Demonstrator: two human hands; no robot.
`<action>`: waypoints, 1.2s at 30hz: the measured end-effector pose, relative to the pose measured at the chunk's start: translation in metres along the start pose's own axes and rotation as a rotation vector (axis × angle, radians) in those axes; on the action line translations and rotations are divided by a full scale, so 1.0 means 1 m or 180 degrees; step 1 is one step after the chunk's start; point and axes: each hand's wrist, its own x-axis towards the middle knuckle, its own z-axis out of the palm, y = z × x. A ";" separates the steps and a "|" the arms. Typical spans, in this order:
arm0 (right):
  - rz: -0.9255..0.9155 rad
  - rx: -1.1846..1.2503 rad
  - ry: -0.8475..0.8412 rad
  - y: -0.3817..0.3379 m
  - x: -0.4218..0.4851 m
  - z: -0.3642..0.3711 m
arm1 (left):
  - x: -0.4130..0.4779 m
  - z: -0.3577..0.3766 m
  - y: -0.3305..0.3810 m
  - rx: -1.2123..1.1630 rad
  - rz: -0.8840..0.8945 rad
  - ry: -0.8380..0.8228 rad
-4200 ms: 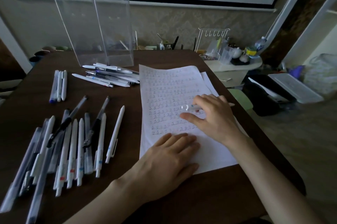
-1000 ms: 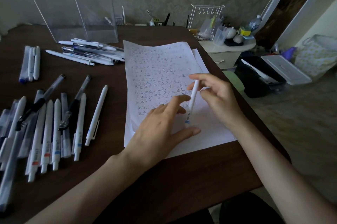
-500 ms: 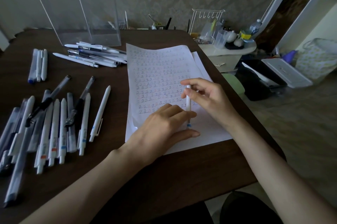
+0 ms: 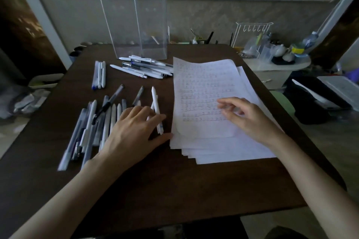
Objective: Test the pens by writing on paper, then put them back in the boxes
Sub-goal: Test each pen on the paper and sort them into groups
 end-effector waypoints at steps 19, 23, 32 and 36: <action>-0.0542 -0.1850 0.0156 -0.095 0.175 0.099 | 0.000 0.005 -0.019 -0.0596 -0.0656 0.0103; -0.0279 -0.2046 0.0359 -0.090 0.187 0.108 | 0.000 0.005 -0.019 -0.0575 -0.0676 0.0138; -0.0574 -0.1163 0.0854 -0.087 0.140 0.085 | -0.001 0.003 -0.020 -0.0723 -0.0645 0.0337; -0.0655 -0.0648 0.0410 -0.081 0.074 0.039 | 0.002 -0.003 -0.017 -0.0686 -0.0629 0.0867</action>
